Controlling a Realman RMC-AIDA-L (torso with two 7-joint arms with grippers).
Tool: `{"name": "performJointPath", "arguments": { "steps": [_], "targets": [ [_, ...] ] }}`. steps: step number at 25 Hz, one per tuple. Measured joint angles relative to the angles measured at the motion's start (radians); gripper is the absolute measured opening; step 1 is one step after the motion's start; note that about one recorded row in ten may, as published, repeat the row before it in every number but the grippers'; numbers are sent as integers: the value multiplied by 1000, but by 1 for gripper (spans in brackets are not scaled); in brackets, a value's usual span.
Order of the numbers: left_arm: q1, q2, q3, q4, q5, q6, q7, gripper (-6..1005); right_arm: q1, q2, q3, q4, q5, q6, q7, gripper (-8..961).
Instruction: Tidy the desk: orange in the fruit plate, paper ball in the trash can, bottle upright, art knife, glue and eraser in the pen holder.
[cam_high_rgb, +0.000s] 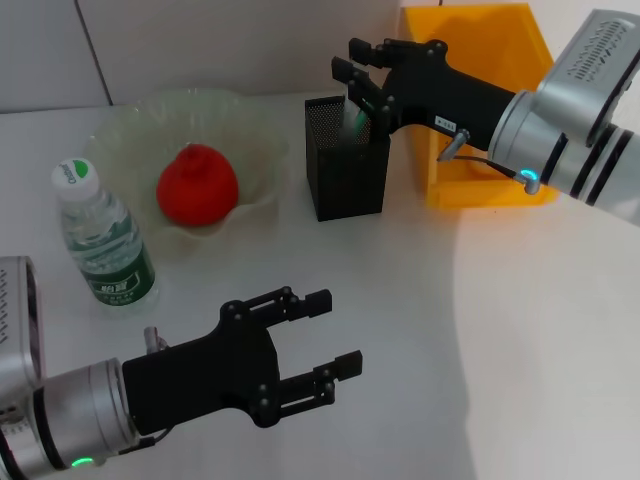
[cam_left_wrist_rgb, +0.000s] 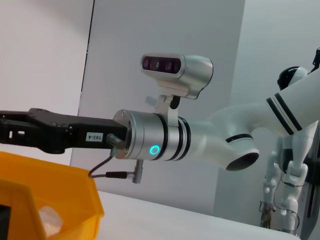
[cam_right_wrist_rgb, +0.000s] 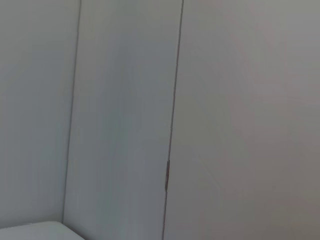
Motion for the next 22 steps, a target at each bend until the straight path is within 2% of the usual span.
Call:
{"name": "performJointPath", "arguments": {
  "steps": [1,4,7,10,13,14,16,19,20,21,22],
  "targets": [
    [-1,1,0,1,0,1,0,697,-9,-1,0,-4,1,-12,9,178],
    [-4,4,0,4,0,6,0,697,-42,-5,-11,-49,0,-71,76,317],
    [-5,8,-1,6,0,8,0,697,-87,-5,-74,-140,-2,-97,187,442],
    [-6,21,-1,9,1,9,-25,701,-156,-8,-161,-264,-3,-138,324,541],
    [-9,33,-1,9,1,10,-50,709,-236,-19,-206,-371,-15,-241,415,628],
    [-11,48,-1,9,1,10,-65,712,-263,-24,-208,-405,-27,-286,438,649],
    [-11,55,-1,9,4,11,-74,743,-314,-38,-204,-459,-56,-366,485,691],
    [-11,55,-1,9,4,11,-74,790,-371,-74,-202,-491,-87,-475,541,753],
    [-12,65,-1,10,14,11,-84,806,-387,-88,-202,-489,-98,-509,548,774],
    [-12,65,-1,10,14,11,-84,806,-399,-99,-201,-486,-113,-533,549,795],
    [-12,74,-54,11,86,15,-115,805,-409,-108,-200,-482,-130,-553,549,816]
  ]
}}
